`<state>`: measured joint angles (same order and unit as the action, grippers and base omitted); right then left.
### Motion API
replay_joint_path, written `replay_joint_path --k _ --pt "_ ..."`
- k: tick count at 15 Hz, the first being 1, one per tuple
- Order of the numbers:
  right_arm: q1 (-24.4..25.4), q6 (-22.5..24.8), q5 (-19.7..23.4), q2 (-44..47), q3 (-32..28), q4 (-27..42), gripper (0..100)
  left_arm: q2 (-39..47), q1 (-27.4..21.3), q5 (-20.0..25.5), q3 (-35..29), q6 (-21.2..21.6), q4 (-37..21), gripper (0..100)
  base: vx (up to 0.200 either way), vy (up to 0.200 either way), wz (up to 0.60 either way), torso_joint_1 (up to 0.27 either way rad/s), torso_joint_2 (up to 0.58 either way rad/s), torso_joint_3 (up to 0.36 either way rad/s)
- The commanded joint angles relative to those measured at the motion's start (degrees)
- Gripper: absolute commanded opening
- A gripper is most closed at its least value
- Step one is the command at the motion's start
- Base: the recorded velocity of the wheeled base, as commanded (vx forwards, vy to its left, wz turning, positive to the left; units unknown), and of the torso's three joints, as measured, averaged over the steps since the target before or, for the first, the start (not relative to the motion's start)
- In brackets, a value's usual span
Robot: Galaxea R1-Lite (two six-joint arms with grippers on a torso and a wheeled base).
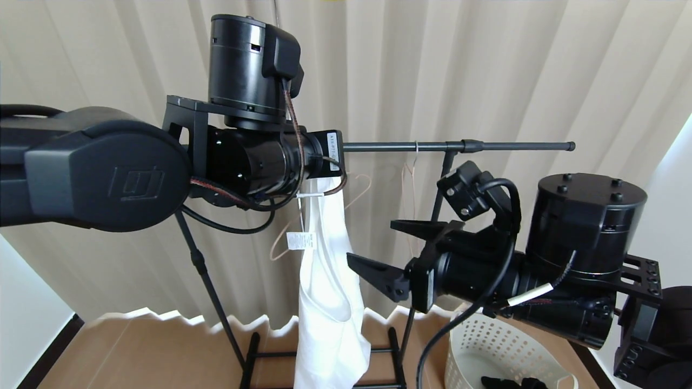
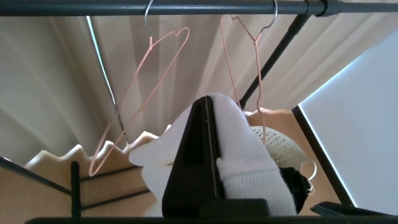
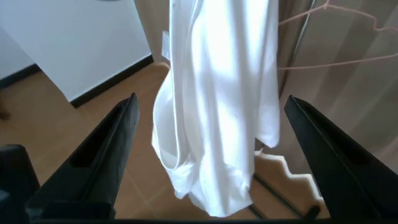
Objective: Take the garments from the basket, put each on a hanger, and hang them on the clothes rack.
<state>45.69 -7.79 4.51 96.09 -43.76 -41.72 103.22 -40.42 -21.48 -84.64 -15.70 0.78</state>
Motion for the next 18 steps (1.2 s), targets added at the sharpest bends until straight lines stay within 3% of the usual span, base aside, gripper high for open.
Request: replay_joint_path --k 1,3,7,15,18 --pt "2.6 -3.5 -3.5 2.7 -4.3 -0.4 100 -0.2 -0.4 -0.4 0.6 0.0 0.0 0 0.0 0.0 0.0 0.0 0.0 0.0" --pt "4.2 -6.8 -9.6 4.9 -7.8 -0.5 100 -0.1 -0.8 -0.7 1.0 0.3 0.1 0 0.0 0.0 0.0 0.0 0.0 0.0" --pt "5.4 -7.4 -17.1 8.5 -12.1 -0.6 100 -0.1 -1.2 -0.7 1.0 0.3 0.1 0 0.0 0.0 0.0 0.0 0.0 0.0" --pt "4.8 -7.1 -21.2 11.1 -13.8 -0.3 100 -0.2 -1.2 -1.5 0.9 0.8 0.1 0 0.0 0.0 0.0 0.0 0.0 0.0" --pt "1.2 -3.6 -20.5 10.9 -12.3 -0.3 100 -0.7 -1.0 -1.5 0.9 0.8 0.0 0 0.0 0.0 0.0 0.0 0.0 0.0"
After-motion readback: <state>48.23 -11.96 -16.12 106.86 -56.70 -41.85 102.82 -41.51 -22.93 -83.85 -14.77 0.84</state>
